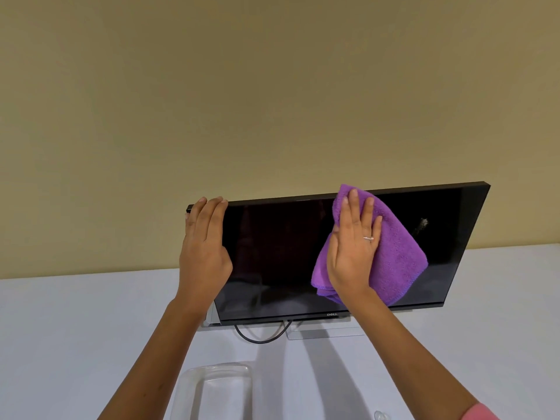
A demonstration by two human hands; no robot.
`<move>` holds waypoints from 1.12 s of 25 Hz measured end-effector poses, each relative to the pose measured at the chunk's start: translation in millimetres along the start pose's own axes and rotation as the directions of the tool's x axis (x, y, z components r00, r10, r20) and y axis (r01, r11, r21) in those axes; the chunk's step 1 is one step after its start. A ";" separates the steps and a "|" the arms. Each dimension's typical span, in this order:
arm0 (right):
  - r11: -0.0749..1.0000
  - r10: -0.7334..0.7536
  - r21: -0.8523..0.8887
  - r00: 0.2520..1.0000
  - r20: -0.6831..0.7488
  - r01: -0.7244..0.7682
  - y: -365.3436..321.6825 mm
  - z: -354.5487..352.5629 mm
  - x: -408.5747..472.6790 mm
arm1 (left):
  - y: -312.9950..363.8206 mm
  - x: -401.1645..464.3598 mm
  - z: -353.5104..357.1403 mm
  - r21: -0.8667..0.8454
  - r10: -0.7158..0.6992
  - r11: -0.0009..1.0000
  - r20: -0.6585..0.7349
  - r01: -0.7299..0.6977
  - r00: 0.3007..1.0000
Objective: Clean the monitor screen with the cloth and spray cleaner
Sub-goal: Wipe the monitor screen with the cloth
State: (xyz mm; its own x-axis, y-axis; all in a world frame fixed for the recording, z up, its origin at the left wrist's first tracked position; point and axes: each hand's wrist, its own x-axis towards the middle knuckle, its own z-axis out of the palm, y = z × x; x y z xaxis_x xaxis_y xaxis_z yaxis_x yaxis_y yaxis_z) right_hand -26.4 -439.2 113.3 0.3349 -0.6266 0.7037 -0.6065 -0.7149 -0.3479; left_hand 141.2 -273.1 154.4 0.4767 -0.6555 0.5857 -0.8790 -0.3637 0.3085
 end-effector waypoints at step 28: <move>0.995 0.089 0.048 0.994 0.063 -0.092 63.7 -29.6 3.3 | 47.7 6.7 0.3 0.188 -0.064 0.981 0.081 0.048 0.995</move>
State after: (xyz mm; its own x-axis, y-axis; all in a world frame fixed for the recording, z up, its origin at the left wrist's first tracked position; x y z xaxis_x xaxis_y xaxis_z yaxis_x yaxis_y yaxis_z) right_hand -85.3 -477.6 111.9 0.3246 -0.7062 0.6292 -0.5995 -0.6681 -0.4407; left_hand 102.5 -295.0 172.8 0.5312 -0.6822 0.5025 -0.8375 -0.5123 0.1900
